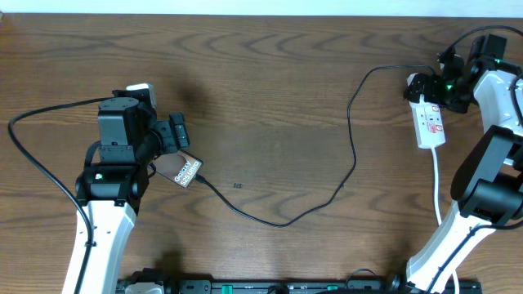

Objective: Plug charger to phone and switch on socket

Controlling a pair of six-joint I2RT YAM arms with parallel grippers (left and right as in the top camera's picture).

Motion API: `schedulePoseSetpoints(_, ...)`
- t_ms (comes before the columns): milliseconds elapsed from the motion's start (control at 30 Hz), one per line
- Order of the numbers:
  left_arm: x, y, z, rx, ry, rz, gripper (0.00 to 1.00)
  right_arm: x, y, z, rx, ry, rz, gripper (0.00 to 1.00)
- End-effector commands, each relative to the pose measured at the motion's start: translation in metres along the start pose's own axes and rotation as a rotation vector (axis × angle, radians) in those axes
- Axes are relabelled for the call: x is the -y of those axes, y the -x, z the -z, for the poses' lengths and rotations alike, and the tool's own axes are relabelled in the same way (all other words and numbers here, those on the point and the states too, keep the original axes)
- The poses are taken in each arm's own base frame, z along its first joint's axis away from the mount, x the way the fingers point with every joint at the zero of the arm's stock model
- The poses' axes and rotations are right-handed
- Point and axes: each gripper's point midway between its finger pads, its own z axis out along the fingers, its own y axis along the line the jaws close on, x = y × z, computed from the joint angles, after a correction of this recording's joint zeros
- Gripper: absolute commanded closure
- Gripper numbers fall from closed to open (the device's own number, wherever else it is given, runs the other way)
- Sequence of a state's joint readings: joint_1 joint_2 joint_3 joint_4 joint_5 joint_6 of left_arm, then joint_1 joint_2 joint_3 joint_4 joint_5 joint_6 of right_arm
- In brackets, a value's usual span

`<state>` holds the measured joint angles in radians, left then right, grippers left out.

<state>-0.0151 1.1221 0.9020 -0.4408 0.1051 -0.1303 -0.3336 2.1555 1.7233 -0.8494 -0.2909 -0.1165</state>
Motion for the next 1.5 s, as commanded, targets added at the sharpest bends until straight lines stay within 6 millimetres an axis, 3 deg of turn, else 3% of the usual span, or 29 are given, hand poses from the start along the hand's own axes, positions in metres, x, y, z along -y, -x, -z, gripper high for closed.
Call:
schedulePoseSetpoints(0, 0.001, 0.008, 0.005, 0.021, 0.004, -0.001, 0.09, -0.001, -0.003, -0.005, -0.014, -0.005, -0.008, 0.01)
schedulePoseSetpoints(200, 0.001, 0.007, 0.005, 0.017, 0.005, -0.001, 0.08, -0.001, -0.006, -0.008, -0.018, -0.003, -0.010, 0.01)
schedulePoseSetpoints(500, 0.001, 0.007, 0.005, 0.017, 0.005, -0.001, 0.08, -0.008, -0.025, -0.041, -0.088, 0.089, -0.058, 0.02)
schedulePoseSetpoints(867, 0.001, 0.007, 0.005, 0.018, 0.005, -0.001, 0.08, -0.024, -0.031, -0.043, -0.119, 0.129, -0.074, 0.04)
schedulePoseSetpoints(1100, 0.001, 0.007, 0.005, 0.017, 0.005, -0.001, 0.08, -0.044, -0.040, -0.044, -0.161, 0.170, -0.061, 0.04)
schedulePoseSetpoints(1333, 0.001, 0.007, 0.005, 0.017, 0.005, -0.001, 0.08, -0.069, -0.034, -0.051, -0.139, 0.195, 0.002, 0.02)
schedulePoseSetpoints(1467, 0.001, 0.007, 0.005, 0.017, 0.005, -0.001, 0.08, -0.069, -0.034, -0.052, -0.141, 0.182, 0.000, 0.06)
